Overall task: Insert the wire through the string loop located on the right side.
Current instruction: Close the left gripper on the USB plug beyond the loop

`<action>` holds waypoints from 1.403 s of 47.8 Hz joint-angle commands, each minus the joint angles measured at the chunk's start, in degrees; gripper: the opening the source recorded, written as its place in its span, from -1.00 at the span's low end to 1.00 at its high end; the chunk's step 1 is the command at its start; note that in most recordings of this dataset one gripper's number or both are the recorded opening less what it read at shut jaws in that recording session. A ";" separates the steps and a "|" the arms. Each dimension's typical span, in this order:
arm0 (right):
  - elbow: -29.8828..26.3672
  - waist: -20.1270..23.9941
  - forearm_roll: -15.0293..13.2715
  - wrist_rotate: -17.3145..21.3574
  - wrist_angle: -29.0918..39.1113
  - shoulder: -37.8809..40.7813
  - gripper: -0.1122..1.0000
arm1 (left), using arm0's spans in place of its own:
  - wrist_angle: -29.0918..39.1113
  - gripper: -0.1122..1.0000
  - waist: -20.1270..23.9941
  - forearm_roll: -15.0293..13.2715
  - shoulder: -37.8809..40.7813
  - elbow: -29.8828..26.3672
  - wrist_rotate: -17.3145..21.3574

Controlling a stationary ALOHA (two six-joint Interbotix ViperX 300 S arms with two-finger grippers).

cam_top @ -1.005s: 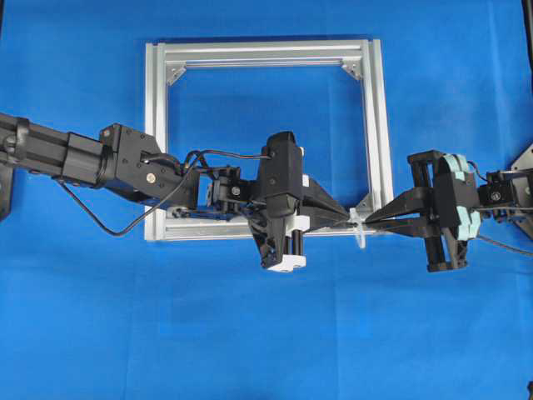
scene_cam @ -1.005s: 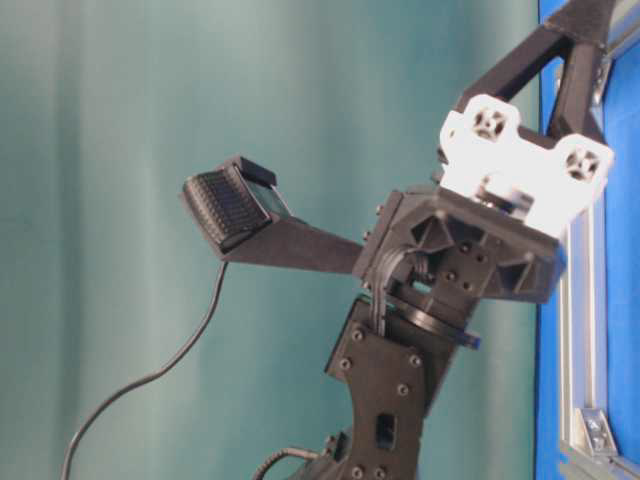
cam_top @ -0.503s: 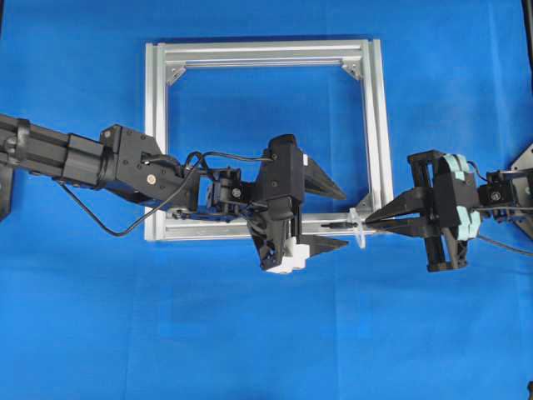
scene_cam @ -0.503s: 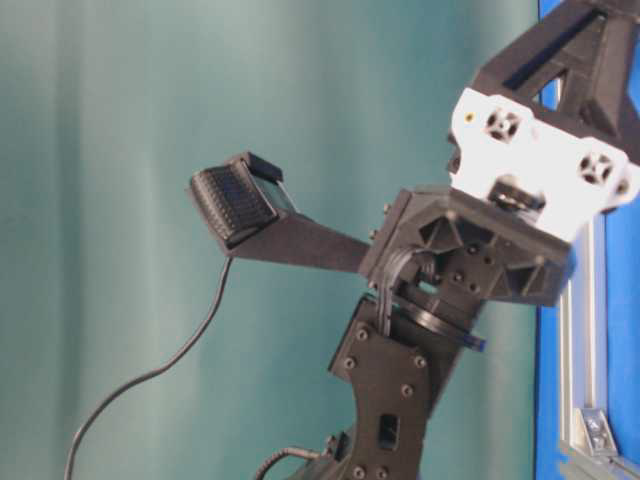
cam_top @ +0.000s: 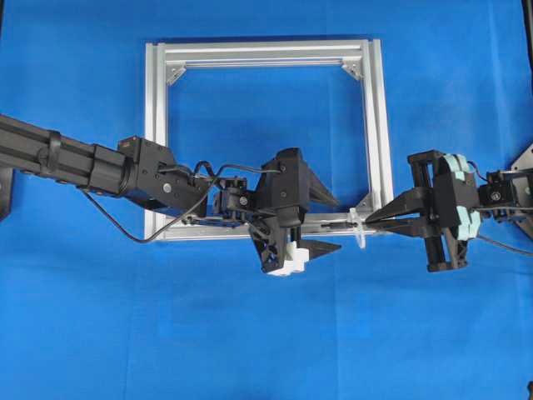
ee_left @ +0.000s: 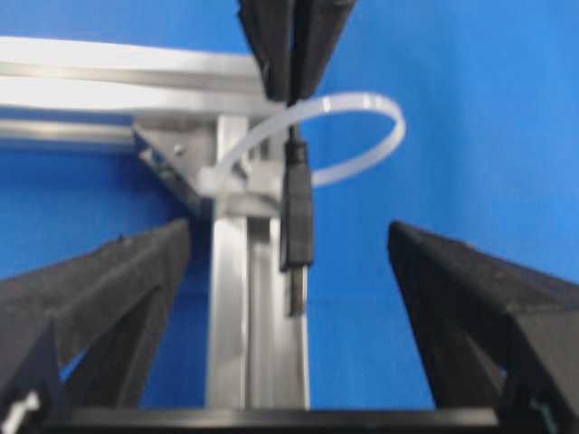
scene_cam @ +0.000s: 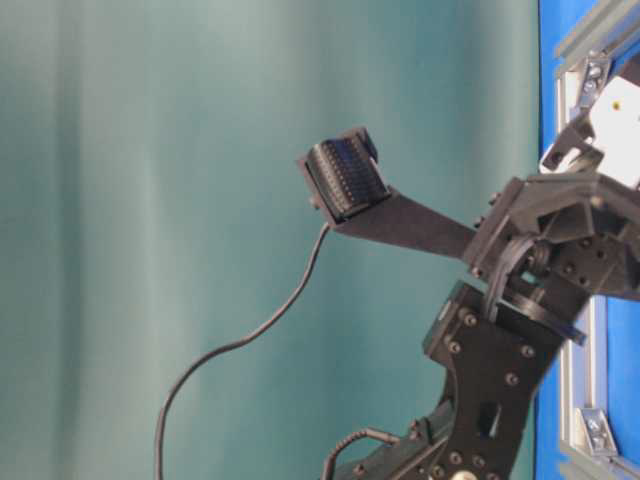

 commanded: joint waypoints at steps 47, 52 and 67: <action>-0.79 -0.09 0.09 0.00 -0.26 -0.35 -0.86 | -0.18 0.71 -0.18 0.18 -1.14 -1.05 0.00; -0.79 0.00 0.09 0.00 -0.26 -0.26 -0.86 | -0.18 0.59 -0.09 0.09 -1.14 -1.23 -0.18; -0.79 0.00 0.09 0.00 -0.26 -0.35 -0.86 | -0.18 -0.65 -0.18 0.09 -1.14 -1.23 0.44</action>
